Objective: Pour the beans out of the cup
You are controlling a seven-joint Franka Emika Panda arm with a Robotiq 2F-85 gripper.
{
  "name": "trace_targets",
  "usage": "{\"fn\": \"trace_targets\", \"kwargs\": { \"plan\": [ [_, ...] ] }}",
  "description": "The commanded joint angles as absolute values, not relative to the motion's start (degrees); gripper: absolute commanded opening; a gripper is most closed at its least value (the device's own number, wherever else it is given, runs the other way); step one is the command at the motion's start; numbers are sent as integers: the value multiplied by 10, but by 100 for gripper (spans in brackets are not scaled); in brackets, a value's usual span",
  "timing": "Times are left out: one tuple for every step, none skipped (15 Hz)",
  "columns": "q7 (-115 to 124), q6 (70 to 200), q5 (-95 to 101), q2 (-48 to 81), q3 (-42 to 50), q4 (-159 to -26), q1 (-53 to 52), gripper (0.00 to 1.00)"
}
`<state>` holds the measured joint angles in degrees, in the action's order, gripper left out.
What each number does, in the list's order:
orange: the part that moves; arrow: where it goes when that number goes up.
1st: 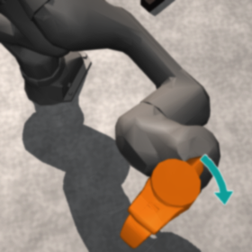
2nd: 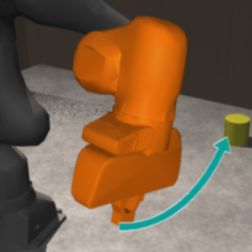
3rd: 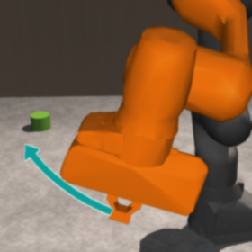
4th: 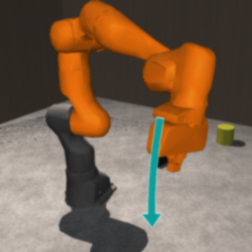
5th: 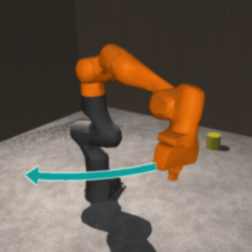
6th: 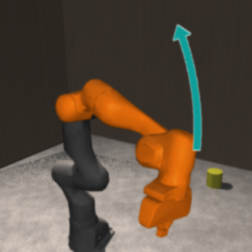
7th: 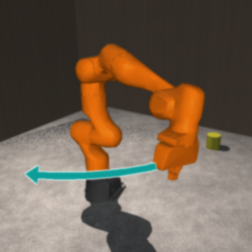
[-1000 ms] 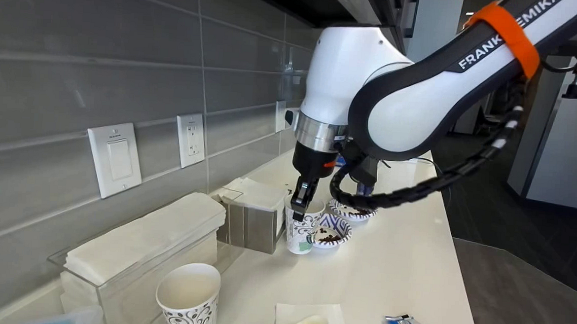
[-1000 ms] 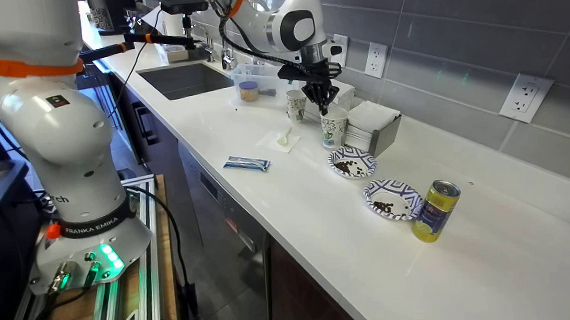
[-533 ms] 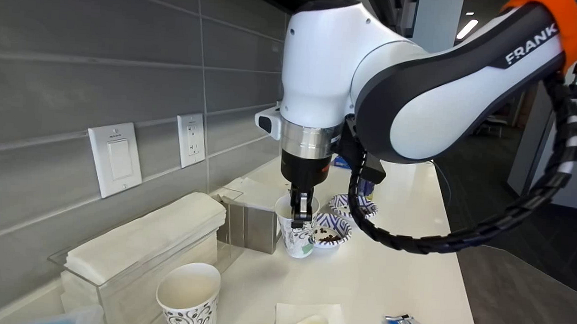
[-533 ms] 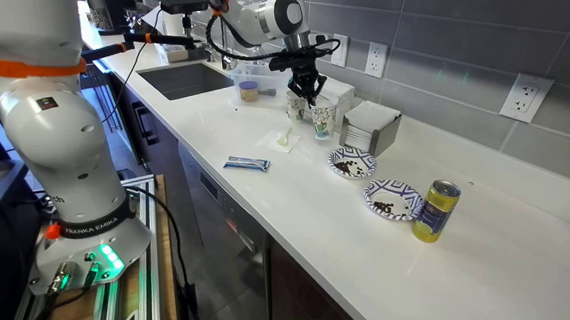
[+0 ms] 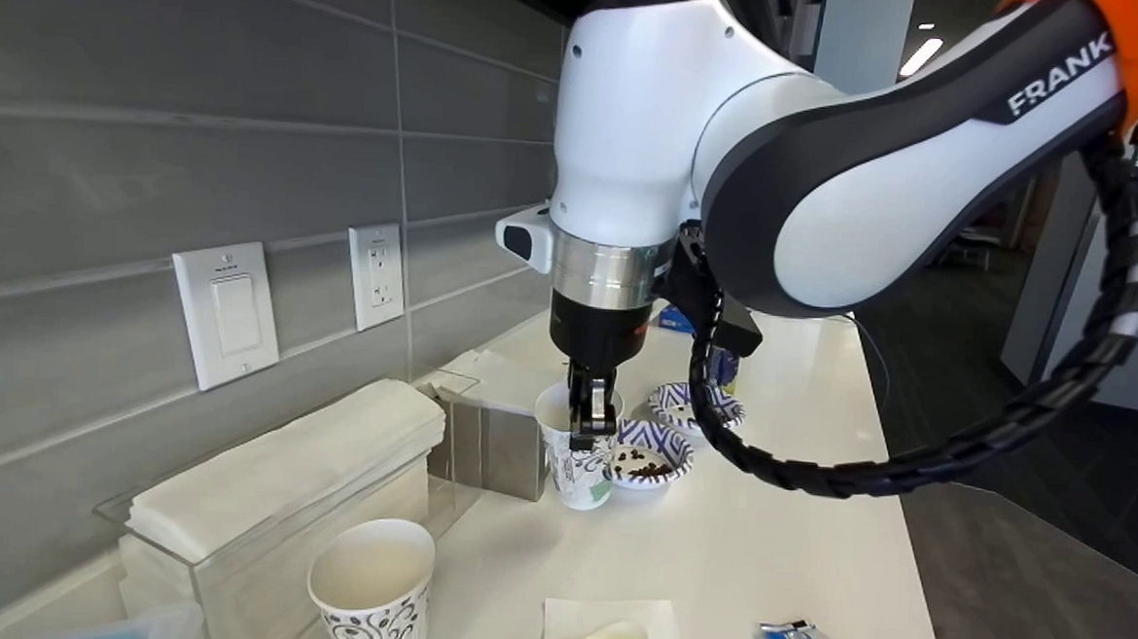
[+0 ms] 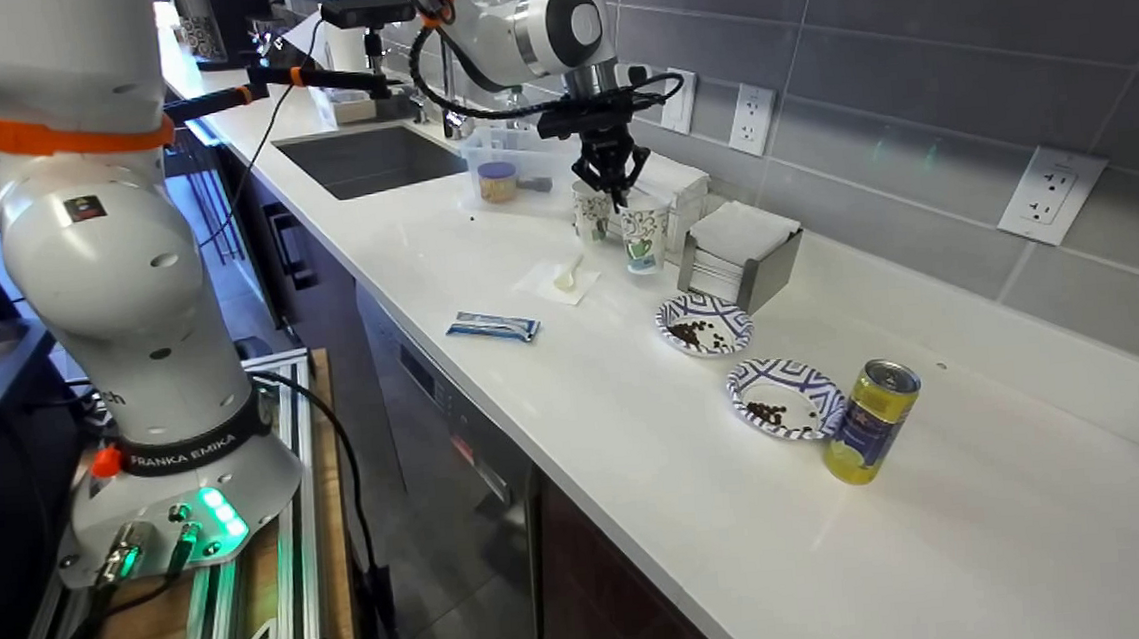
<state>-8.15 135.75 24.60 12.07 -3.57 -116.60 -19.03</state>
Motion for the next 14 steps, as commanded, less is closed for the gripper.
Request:
{"fn": "trace_targets", "kwargs": {
  "plan": [
    [-112,1402,253,147,-69,-1141,-166,1],
    [-124,1425,247,154,-75,-1135,-162,1],
    [-130,1443,246,161,-80,-1129,-161,1],
    [-141,1459,237,167,-86,-1125,-158,1],
    [-158,1472,222,173,-94,-1121,-153,1],
    [-171,1485,213,180,-100,-1120,-149,1],
    [-188,1493,200,185,-108,-1120,-144,1],
    [-205,1496,185,191,-117,-1118,-139,1],
    [-219,1500,172,196,-123,-1117,-135,1],
    [-238,1507,154,202,-133,-1118,-127,1],
    [-259,1511,136,207,-143,-1117,-120,1],
    [-274,1511,126,211,-149,-1117,-115,1],
    [-284,1514,122,214,-152,-1117,-111,1],
    [-296,1512,115,217,-156,-1117,-107,1]
  ]
}}
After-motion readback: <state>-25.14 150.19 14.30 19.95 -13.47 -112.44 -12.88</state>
